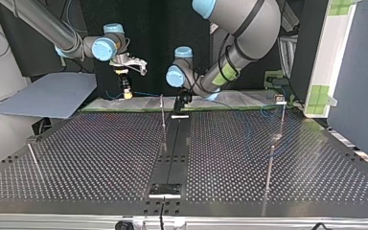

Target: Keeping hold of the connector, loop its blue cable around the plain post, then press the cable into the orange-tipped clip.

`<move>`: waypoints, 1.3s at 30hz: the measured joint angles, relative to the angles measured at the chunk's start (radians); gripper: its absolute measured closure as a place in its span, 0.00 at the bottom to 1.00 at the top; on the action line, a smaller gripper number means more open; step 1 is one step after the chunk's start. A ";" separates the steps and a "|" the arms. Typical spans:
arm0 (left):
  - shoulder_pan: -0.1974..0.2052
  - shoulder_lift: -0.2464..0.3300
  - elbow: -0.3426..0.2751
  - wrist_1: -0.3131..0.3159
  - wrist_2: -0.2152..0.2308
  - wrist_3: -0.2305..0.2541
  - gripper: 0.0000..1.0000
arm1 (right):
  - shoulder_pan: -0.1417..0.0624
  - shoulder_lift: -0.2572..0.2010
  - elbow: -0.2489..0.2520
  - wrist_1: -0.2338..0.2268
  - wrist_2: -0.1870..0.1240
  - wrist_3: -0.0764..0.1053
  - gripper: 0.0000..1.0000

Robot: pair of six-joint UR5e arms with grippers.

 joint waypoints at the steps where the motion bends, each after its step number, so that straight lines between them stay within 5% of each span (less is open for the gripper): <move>1: 0.002 -0.004 0.002 -0.001 0.002 0.000 1.00 | -0.001 0.006 0.000 -0.005 -0.001 0.001 1.00; 19: 0.028 -0.013 0.017 -0.003 0.059 -0.001 1.00 | -0.016 0.034 -0.003 -0.039 -0.010 0.014 1.00; 25: 0.024 -0.014 0.017 -0.002 0.061 -0.012 1.00 | -0.025 0.035 -0.006 -0.060 -0.038 0.035 1.00; 39: 0.036 -0.014 0.020 0.003 0.093 -0.049 1.00 | -0.032 0.046 -0.017 -0.066 -0.055 0.044 1.00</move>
